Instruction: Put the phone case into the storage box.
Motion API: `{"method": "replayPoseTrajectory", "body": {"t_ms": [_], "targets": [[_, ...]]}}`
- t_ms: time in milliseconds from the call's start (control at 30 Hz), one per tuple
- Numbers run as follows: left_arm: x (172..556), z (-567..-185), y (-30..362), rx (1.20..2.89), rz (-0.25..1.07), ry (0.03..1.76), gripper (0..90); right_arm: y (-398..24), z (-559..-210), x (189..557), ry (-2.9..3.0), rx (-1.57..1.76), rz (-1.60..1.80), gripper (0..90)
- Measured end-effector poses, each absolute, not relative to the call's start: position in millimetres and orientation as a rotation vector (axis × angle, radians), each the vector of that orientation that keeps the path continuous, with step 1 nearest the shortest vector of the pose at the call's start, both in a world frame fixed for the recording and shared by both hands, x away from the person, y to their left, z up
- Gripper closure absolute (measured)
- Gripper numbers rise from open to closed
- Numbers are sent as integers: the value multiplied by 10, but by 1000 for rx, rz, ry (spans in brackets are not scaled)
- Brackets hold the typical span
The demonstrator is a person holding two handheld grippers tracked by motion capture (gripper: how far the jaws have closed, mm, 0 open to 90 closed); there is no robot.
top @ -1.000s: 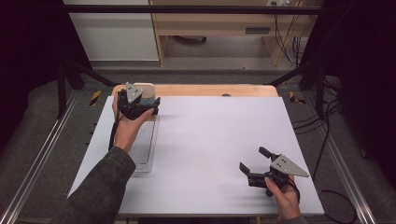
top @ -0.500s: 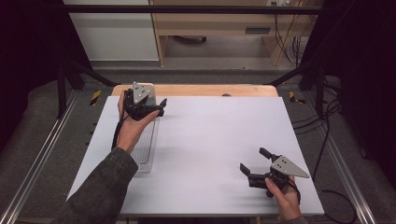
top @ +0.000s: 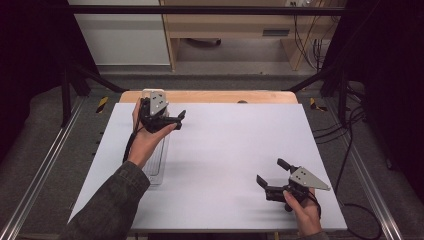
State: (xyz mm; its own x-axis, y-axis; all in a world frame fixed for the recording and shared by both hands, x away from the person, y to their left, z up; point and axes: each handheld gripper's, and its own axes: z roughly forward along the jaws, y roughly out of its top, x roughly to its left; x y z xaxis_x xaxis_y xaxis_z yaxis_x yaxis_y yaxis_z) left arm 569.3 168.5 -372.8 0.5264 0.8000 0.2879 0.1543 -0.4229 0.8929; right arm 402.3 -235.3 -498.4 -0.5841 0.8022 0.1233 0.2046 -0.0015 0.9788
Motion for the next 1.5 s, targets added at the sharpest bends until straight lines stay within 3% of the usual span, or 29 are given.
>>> {"method": "replayPoseTrajectory", "body": {"t_ms": [1500], "targets": [[5277, -3801, 1397, 1872, 862, 679, 33, -2364, -4973, 4001, 1798, 1033, 1615, 24]]}}
